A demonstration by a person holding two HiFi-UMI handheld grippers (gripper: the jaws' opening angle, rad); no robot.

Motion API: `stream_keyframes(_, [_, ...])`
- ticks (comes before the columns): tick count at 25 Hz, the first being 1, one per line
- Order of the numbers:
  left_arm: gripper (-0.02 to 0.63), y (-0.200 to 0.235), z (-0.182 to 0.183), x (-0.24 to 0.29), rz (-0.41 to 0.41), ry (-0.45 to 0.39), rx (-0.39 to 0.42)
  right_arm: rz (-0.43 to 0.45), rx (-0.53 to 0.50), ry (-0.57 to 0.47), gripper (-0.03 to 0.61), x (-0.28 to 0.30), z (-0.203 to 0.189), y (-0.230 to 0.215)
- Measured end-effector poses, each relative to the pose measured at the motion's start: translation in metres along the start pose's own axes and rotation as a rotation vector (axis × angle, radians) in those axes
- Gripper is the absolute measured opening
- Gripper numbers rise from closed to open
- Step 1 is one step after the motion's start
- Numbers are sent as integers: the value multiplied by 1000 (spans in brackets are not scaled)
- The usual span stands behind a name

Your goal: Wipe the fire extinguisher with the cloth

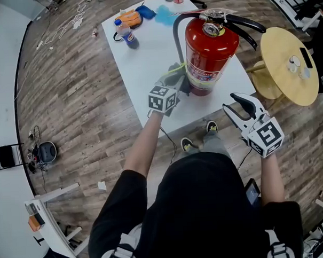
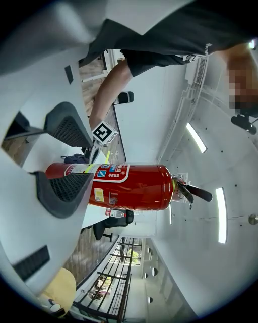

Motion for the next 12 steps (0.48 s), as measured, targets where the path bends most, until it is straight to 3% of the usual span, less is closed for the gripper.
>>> stream_keyframes(3, [43, 4, -2, 1, -34, -3, -42, -1, -2, 7, 164, -1, -2, 4])
stream_keyframes(7, [43, 3, 32, -20, -151, -134, -88, -11, -10, 0, 165, 0, -1, -6])
stream_keyframes(9, [43, -4, 47, -31, -182, -162, -45, -16, -6, 0, 166, -2, 0, -12])
stream_keyframes(12, [43, -10, 49, -38, -202, -123, 60, -24, -14, 10, 165, -8, 1, -19])
Point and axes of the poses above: the fingertips, and each gripper's own axes: x forward along the fingers, y to its left, z out of its top, the point moved 4 cm from there along -x, backward along the fingers, and after that the axes turned 12 degrees about -x, right-handed, at the moved point
